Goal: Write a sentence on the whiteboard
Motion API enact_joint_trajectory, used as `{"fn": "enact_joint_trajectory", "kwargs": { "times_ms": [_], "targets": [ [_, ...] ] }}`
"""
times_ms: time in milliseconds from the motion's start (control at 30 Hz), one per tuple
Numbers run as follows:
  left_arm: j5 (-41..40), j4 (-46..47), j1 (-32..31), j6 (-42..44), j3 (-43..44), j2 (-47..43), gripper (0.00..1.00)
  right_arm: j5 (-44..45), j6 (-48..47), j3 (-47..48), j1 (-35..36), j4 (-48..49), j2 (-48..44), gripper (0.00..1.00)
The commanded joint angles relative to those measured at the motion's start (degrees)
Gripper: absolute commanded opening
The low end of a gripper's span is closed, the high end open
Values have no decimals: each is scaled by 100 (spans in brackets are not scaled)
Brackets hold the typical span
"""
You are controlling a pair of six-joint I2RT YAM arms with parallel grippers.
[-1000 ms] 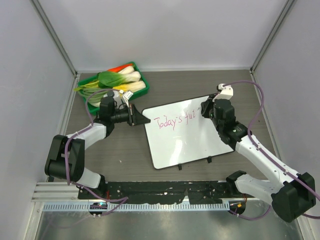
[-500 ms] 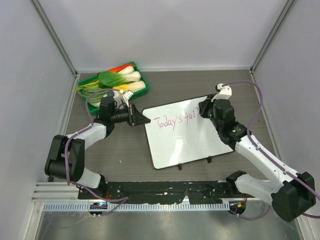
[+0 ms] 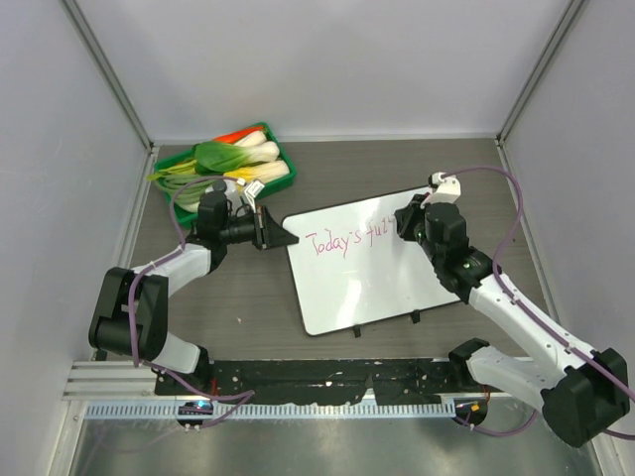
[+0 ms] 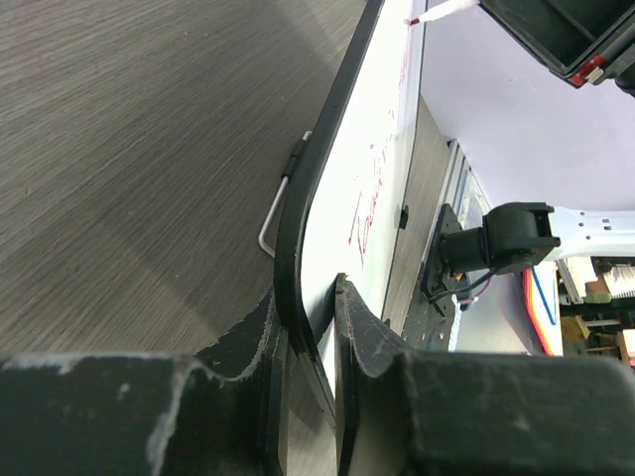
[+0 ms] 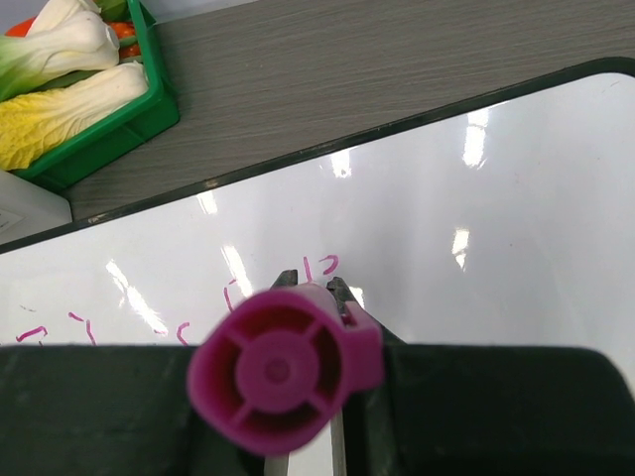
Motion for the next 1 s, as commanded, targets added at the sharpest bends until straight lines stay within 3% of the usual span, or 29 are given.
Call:
{"fn": "enact_joint_trajectory", "kwargs": {
  "times_ms": [0, 533, 967],
  "targets": [
    [-433, -384, -190, 897, -59, 86, 0, -109, 35, -139, -9, -135, -206, 2],
    [-442, -384, -199, 897, -41, 112, 0, -83, 61, -394, -17, -363, -426, 1],
    [-442, -392, -217, 905, -24, 138, 0, 269, 70, -78, -17, -205, -347, 1]
  ]
}}
